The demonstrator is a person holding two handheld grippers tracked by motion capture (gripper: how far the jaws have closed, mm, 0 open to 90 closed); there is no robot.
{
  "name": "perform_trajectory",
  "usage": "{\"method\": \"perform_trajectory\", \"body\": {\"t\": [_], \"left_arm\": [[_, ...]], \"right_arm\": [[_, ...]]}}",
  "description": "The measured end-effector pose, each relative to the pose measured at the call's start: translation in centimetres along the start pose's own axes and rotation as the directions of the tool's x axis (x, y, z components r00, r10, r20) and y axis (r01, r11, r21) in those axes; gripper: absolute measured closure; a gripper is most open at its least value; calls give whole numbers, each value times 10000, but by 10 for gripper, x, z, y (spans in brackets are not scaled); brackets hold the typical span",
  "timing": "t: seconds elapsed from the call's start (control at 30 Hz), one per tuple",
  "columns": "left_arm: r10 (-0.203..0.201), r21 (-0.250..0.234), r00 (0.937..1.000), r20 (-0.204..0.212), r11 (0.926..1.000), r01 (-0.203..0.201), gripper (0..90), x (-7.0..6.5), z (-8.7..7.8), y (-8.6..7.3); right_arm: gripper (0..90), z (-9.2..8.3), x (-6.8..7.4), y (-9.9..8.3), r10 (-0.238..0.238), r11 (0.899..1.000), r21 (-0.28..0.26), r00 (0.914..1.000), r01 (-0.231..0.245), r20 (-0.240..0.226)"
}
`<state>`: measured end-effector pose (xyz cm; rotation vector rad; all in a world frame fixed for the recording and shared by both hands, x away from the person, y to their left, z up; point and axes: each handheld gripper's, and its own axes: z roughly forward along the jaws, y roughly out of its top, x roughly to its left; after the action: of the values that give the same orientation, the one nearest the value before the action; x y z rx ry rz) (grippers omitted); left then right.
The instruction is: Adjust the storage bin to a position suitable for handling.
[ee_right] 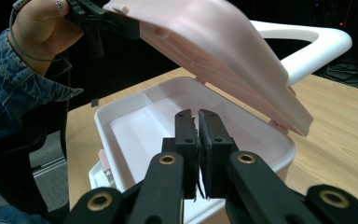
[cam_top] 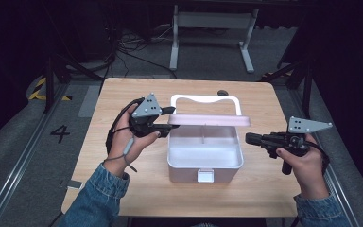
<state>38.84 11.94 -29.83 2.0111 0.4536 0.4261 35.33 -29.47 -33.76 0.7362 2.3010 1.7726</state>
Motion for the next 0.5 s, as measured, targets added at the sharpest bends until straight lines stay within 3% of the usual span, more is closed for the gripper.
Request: {"method": "perform_trajectory", "body": {"t": [0.27, 0.5], "left_arm": [[-7, -120, 10000, -39, 9999, 6, 549, 10, 6, 10], [-344, -399, 9994, -92, 9986, 340, 573, 25, 7, 17]], "right_arm": [[874, -10, 0, -3, 151, 9999, -73, 9997, -150, 209], [867, -16, 0, -6, 179, 9998, -134, 9993, -174, 331]]}}
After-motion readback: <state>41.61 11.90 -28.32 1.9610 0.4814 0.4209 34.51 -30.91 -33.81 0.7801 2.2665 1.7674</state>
